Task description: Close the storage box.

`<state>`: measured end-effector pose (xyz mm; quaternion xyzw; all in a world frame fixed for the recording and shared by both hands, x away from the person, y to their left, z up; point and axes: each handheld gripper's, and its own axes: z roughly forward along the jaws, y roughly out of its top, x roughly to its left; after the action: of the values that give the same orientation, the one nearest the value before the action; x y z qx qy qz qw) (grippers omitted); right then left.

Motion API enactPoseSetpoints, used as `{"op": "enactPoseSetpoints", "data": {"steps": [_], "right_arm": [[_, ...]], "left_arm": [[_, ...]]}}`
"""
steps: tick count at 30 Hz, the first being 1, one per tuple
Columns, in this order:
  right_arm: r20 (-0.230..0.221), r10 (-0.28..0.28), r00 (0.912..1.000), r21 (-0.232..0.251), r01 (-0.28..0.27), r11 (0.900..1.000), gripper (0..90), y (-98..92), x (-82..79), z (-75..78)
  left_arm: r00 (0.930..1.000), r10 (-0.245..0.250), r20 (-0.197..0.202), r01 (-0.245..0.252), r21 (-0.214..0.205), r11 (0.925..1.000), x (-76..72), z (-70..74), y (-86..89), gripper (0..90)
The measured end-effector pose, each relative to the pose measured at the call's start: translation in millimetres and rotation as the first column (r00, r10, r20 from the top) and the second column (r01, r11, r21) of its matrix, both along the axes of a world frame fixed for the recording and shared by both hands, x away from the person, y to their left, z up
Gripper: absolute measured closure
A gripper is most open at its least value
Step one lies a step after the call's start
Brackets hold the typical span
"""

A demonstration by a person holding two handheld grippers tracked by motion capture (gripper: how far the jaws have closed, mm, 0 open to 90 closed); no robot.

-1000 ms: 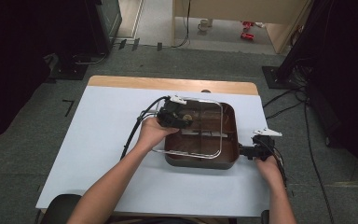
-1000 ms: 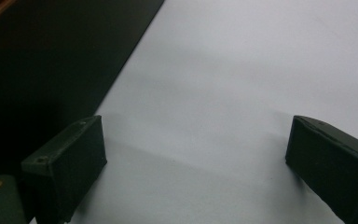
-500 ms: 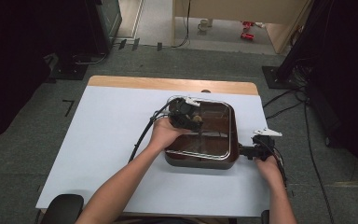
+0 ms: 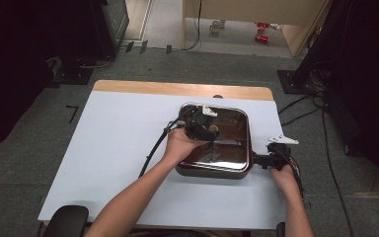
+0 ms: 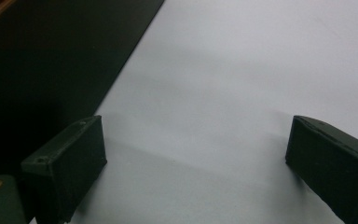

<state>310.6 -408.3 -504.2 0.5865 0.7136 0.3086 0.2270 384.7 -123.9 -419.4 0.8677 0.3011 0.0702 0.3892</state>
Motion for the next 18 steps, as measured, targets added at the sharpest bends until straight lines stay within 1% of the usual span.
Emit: {"op": "enactPoseSetpoints", "data": {"steps": [3,6,8,12,14,18], "right_arm": [[0.000,0.000,1.0000,0.000,0.000,1.0000,4.3,0.0,0.0,0.0],[0.000,0.000,1.0000,0.000,0.000,1.0000,4.3,0.0,0.0,0.0],[0.000,0.000,1.0000,0.000,0.000,1.0000,4.3,0.0,0.0,0.0],[0.000,0.000,1.0000,0.000,0.000,1.0000,4.4,0.0,0.0,0.0],[0.000,0.000,1.0000,0.000,0.000,1.0000,4.4,0.0,0.0,0.0],[0.000,0.000,1.0000,0.000,0.000,1.0000,4.4,0.0,0.0,0.0]], "left_arm": [[1.0000,-0.001,-0.005,0.001,0.002,1.0000,-0.7,0.2,-0.8,59.2],[0.9998,-0.009,-0.017,0.008,-0.001,1.0000,-2.3,-0.6,-2.4,59.2],[0.9993,-0.014,-0.036,0.014,-0.005,0.9999,-1.3,-2.6,-2.8,59.1],[0.9993,-0.017,-0.032,0.016,-0.020,0.9997,-0.5,-3.7,-3.1,59.1],[0.9994,-0.022,-0.028,0.022,-0.016,0.9996,-0.4,-3.7,-2.7,59.1],[0.9990,-0.028,-0.033,0.027,-0.027,0.9993,0.5,-4.3,-1.8,59.1]]}}
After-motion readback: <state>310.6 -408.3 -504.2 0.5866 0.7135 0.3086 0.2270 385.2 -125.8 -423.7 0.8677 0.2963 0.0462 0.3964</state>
